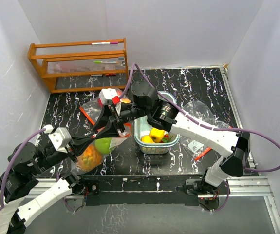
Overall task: Place the food in the zip-top bag and seal the zipper
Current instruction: Zip the zipper food storage bag.
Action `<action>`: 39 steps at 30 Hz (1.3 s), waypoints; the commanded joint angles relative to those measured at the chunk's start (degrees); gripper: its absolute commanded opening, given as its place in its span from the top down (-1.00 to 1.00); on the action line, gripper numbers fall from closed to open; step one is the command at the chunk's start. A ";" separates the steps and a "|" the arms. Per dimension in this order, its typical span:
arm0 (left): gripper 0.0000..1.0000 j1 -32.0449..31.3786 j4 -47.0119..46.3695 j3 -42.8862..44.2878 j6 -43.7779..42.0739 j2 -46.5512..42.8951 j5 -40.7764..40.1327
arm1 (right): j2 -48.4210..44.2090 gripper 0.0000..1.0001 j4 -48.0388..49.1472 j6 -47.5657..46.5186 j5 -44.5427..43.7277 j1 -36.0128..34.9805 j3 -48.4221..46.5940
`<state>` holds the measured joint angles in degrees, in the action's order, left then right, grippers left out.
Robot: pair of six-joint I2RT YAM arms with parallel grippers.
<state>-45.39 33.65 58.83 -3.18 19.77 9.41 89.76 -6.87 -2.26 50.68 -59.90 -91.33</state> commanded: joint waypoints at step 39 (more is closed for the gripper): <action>1.00 -1.27 -3.09 10.10 -1.73 -2.27 -10.87 | -4.79 0.85 -2.44 2.72 -4.06 10.17 12.81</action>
<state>-46.09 35.70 65.28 -3.44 18.74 2.31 87.70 -8.82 0.43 47.81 -51.83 -81.76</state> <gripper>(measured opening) 0.007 0.153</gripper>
